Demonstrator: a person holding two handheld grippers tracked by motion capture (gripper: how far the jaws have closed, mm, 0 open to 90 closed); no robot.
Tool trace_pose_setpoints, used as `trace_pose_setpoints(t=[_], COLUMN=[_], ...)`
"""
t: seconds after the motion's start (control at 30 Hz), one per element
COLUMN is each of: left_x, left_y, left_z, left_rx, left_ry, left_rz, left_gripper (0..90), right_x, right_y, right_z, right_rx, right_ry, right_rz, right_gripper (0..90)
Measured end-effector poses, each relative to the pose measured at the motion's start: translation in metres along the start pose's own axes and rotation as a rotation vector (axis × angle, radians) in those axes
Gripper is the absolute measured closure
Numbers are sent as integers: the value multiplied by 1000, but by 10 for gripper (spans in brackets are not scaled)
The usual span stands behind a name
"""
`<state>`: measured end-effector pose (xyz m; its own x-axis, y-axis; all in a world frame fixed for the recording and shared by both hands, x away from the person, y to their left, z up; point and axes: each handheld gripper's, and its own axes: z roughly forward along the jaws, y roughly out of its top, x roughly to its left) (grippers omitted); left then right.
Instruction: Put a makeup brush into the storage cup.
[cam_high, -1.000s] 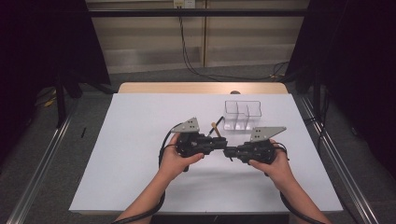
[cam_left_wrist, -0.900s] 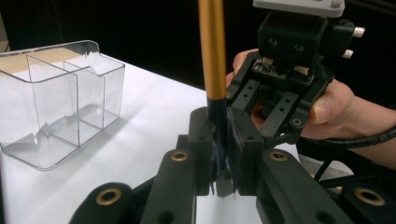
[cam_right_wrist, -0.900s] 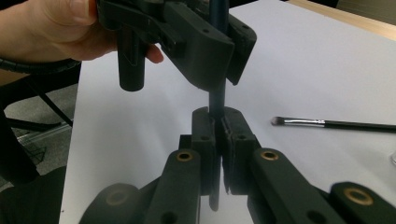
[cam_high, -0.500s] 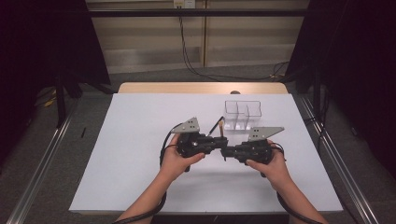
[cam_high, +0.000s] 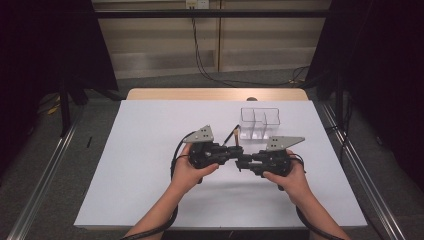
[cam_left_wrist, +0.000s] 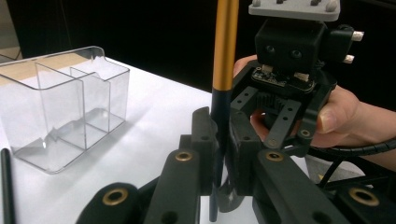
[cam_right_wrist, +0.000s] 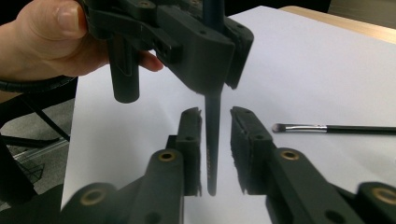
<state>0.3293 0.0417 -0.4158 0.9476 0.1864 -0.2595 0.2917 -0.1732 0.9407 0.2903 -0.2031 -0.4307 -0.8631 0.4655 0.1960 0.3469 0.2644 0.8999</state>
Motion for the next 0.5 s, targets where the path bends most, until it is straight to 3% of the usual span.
trace_pose_setpoints(t=[0.13,0.23,0.37,0.5], left_x=[1,2,2,4], left_y=[1,2,2,3], left_z=[-3,-5,-7,-9], left_rx=[-3,-1,-1,3], left_ry=[17,20,28,39], left_rz=[1,4,1,6], left_gripper=[832,832,832,832], right_x=[-1,-4,-5,-8], right_y=[-1,-1,-1,-1], right_z=[-3,-6,-12,-18], right_rx=[-5,-18,-41,-49], right_ry=[-2,1,-19,-14], right_rz=[-2,15,-10,12], right_gripper=[606,490,334,175])
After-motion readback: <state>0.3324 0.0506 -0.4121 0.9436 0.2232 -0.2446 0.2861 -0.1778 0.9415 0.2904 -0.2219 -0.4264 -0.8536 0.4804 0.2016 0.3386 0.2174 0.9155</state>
